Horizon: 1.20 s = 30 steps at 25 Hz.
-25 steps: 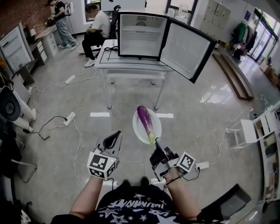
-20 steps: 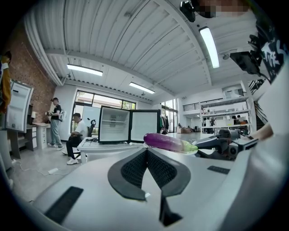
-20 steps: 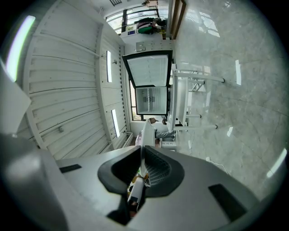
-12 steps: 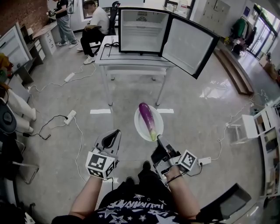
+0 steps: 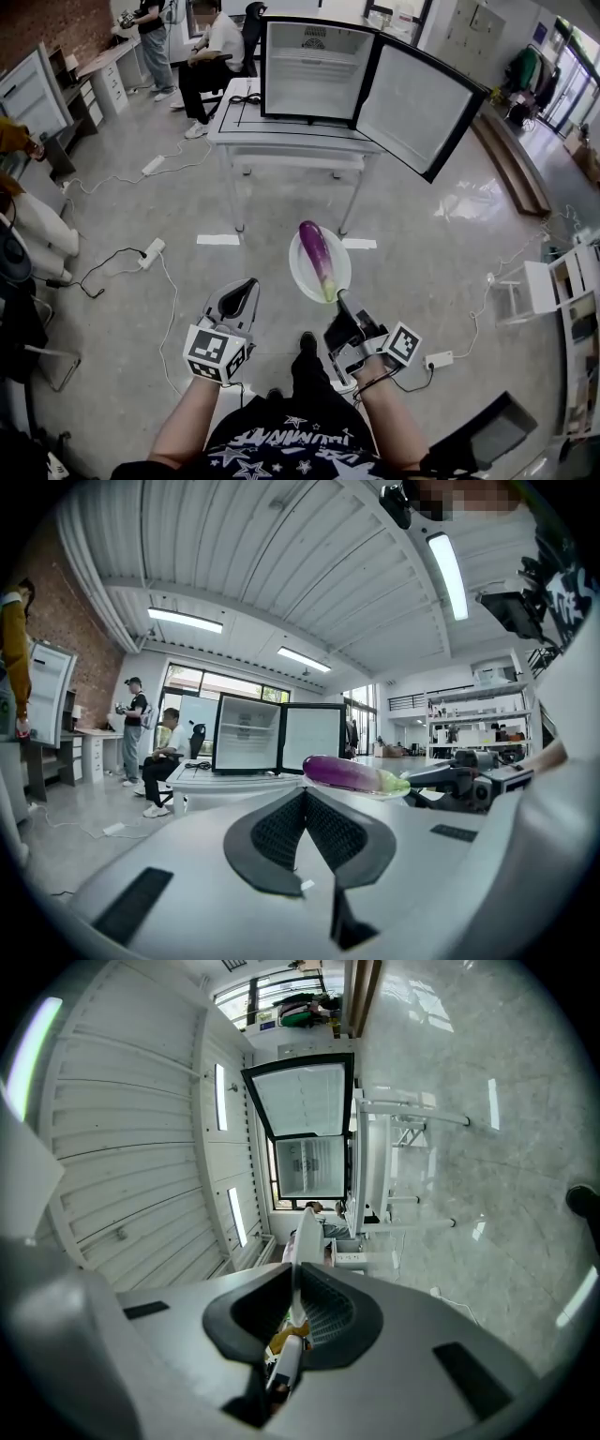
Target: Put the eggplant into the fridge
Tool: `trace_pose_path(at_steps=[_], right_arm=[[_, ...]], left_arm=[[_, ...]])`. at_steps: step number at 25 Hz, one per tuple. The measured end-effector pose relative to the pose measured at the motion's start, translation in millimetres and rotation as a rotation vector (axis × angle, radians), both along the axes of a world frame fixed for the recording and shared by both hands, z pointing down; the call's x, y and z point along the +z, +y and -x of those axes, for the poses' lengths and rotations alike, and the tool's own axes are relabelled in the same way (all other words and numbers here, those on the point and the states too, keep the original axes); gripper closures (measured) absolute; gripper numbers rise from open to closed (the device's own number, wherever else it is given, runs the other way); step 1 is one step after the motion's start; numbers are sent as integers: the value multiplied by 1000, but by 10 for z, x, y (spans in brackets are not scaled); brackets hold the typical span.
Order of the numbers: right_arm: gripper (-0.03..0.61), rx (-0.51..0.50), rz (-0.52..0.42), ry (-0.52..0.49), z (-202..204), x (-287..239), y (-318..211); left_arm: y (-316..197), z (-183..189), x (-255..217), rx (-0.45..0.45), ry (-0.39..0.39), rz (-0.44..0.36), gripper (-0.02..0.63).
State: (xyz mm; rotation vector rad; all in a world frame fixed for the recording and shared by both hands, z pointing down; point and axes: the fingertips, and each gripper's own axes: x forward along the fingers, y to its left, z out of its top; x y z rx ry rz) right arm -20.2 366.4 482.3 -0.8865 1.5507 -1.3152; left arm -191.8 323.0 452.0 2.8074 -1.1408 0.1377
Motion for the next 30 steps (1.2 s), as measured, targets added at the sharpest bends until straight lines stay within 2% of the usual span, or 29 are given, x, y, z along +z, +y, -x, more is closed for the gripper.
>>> trace_pose_path(at_steps=[14,30], right_arm=[[555,-42,-12,-12,-523,-79,-1176],[555,-91,-12,-33,-1281,-29,-2049]], left_arm=[[-1085,-529,-100,-19,-25,-10,604],[-1919,-1269,-96,-65,-47,-10,604]])
